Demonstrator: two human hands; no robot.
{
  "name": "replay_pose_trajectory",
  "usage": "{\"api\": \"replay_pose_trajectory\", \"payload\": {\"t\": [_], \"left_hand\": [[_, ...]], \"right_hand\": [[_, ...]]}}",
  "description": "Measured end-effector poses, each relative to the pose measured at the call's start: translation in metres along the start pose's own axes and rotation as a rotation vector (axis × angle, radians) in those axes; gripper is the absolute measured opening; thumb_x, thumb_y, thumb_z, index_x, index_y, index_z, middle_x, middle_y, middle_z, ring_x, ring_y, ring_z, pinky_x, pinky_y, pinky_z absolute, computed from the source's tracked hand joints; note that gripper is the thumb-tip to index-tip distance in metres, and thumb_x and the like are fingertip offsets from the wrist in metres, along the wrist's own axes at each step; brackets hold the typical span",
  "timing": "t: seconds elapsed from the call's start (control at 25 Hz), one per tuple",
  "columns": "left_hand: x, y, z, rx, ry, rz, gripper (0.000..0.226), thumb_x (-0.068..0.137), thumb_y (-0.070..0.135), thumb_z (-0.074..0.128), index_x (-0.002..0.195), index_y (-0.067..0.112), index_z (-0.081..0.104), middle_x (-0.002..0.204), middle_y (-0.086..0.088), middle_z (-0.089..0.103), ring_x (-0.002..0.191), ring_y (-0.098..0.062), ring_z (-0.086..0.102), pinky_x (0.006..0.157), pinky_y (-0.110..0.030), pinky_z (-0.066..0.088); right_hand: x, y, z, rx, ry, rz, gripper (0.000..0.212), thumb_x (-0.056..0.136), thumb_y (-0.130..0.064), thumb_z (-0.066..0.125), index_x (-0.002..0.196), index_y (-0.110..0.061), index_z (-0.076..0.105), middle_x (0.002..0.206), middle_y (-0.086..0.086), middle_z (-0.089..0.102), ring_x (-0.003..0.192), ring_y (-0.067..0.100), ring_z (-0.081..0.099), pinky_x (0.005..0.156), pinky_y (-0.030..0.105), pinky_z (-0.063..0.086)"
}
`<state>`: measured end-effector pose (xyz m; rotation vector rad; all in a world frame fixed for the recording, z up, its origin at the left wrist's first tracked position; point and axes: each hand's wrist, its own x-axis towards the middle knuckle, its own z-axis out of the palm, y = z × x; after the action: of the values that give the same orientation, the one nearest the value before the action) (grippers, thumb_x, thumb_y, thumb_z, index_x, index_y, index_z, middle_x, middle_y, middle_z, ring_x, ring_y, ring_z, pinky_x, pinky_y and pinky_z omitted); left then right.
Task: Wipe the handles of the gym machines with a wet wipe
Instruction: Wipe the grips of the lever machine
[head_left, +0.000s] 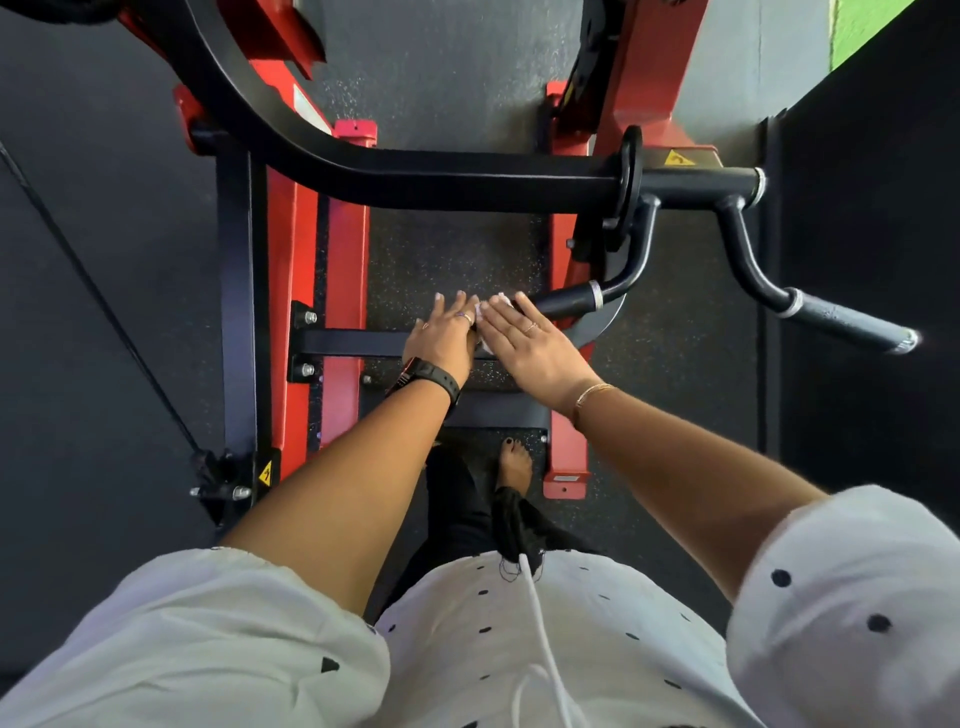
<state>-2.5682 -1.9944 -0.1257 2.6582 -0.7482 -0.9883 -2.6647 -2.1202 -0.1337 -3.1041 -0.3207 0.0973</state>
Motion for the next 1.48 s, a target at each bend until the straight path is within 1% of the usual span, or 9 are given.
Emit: {"api": "replay_pose_trajectory", "payload": {"t": [0.24, 0.36, 0.48, 0.56, 0.72, 0.88, 1.12, 1.28, 1.48], "left_hand": [[-0.001, 0.001, -0.001, 0.008, -0.003, 0.003, 0.052, 0.102, 0.027, 0.041, 0.151, 0.022, 0.024, 0.159, 0.003, 0.016, 0.148, -0.021, 0.007, 0.118, -0.046, 0.018], [0.0, 0.001, -0.002, 0.011, -0.011, 0.003, 0.052, 0.102, 0.027, 0.041, 0.151, 0.022, 0.023, 0.159, 0.003, 0.016, 0.147, -0.021, 0.01, 0.117, -0.047, 0.019], [-0.001, 0.001, -0.002, 0.009, -0.008, 0.003, 0.053, 0.102, 0.027, 0.042, 0.151, 0.022, 0.023, 0.16, 0.002, 0.015, 0.147, -0.02, 0.011, 0.117, -0.047, 0.018], [-0.001, 0.002, -0.002, -0.016, -0.008, 0.003, 0.053, 0.102, 0.025, 0.043, 0.151, 0.021, 0.023, 0.16, 0.002, 0.015, 0.147, -0.021, 0.011, 0.117, -0.048, 0.018], [-0.002, 0.001, -0.002, -0.031, -0.005, 0.006, 0.053, 0.102, 0.025, 0.043, 0.151, 0.02, 0.023, 0.159, 0.001, 0.015, 0.147, -0.02, 0.01, 0.117, -0.047, 0.018], [0.001, 0.0, 0.002, -0.04, 0.007, 0.008, 0.053, 0.102, 0.023, 0.043, 0.151, 0.02, 0.024, 0.16, 0.001, 0.015, 0.147, -0.02, 0.01, 0.116, -0.048, 0.02], [0.0, 0.0, 0.008, -0.199, 0.022, -0.013, 0.053, 0.101, 0.017, 0.043, 0.151, 0.022, 0.024, 0.16, 0.004, 0.012, 0.148, -0.019, 0.005, 0.117, -0.048, 0.016], [-0.001, -0.002, 0.011, -0.178, 0.038, -0.01, 0.052, 0.102, 0.021, 0.043, 0.151, 0.023, 0.025, 0.16, 0.006, 0.015, 0.148, -0.02, 0.003, 0.115, -0.049, 0.021], [0.0, -0.001, 0.01, -0.075, 0.03, 0.003, 0.053, 0.102, 0.025, 0.041, 0.151, 0.023, 0.022, 0.16, 0.005, 0.014, 0.148, -0.02, 0.004, 0.115, -0.045, 0.023]], "right_hand": [[-0.066, 0.053, -0.001, -0.049, 0.078, 0.088, 0.046, 0.094, -0.005, 0.035, 0.139, -0.002, 0.044, 0.141, 0.013, 0.048, 0.136, 0.027, 0.038, 0.119, 0.049, 0.005], [-0.076, 0.034, -0.009, 0.305, 0.209, 0.655, 0.036, 0.097, -0.004, 0.039, 0.13, -0.004, 0.052, 0.131, 0.01, 0.057, 0.126, 0.026, 0.049, 0.116, 0.038, 0.02], [-0.054, 0.013, -0.026, 1.003, 0.438, 1.615, 0.031, 0.101, -0.02, 0.038, 0.12, -0.004, 0.057, 0.104, 0.007, 0.062, 0.1, 0.023, 0.059, 0.081, 0.019, 0.041], [-0.032, 0.01, -0.03, 1.479, 0.45, 1.839, 0.032, 0.099, -0.018, 0.044, 0.121, 0.003, 0.053, 0.103, 0.011, 0.061, 0.104, 0.033, 0.06, 0.076, 0.024, 0.048], [0.008, 0.019, -0.037, 2.089, 0.659, 1.915, 0.034, 0.096, -0.001, 0.038, 0.127, -0.003, 0.05, 0.124, 0.013, 0.057, 0.092, 0.023, 0.062, 0.085, 0.033, 0.056], [0.032, -0.008, -0.03, 2.193, 0.355, 1.817, 0.039, 0.093, 0.009, 0.027, 0.125, -0.001, 0.047, 0.117, 0.017, 0.055, 0.106, 0.034, 0.057, 0.088, 0.045, 0.053], [0.039, -0.034, -0.026, 2.309, -0.004, 1.545, 0.034, 0.094, 0.004, 0.025, 0.121, -0.006, 0.042, 0.095, 0.012, 0.06, 0.072, 0.021, 0.066, 0.062, 0.038, 0.056], [0.016, -0.016, -0.031, 2.292, 0.123, 1.602, 0.027, 0.094, 0.007, 0.026, 0.112, 0.001, 0.045, 0.118, 0.027, 0.057, 0.102, 0.037, 0.061, 0.081, 0.048, 0.052], [-0.019, 0.039, -0.055, 2.23, 0.469, 1.807, 0.025, 0.093, 0.008, 0.026, 0.101, 0.004, 0.049, 0.098, 0.025, 0.064, 0.094, 0.038, 0.064, 0.073, 0.044, 0.059]]}}
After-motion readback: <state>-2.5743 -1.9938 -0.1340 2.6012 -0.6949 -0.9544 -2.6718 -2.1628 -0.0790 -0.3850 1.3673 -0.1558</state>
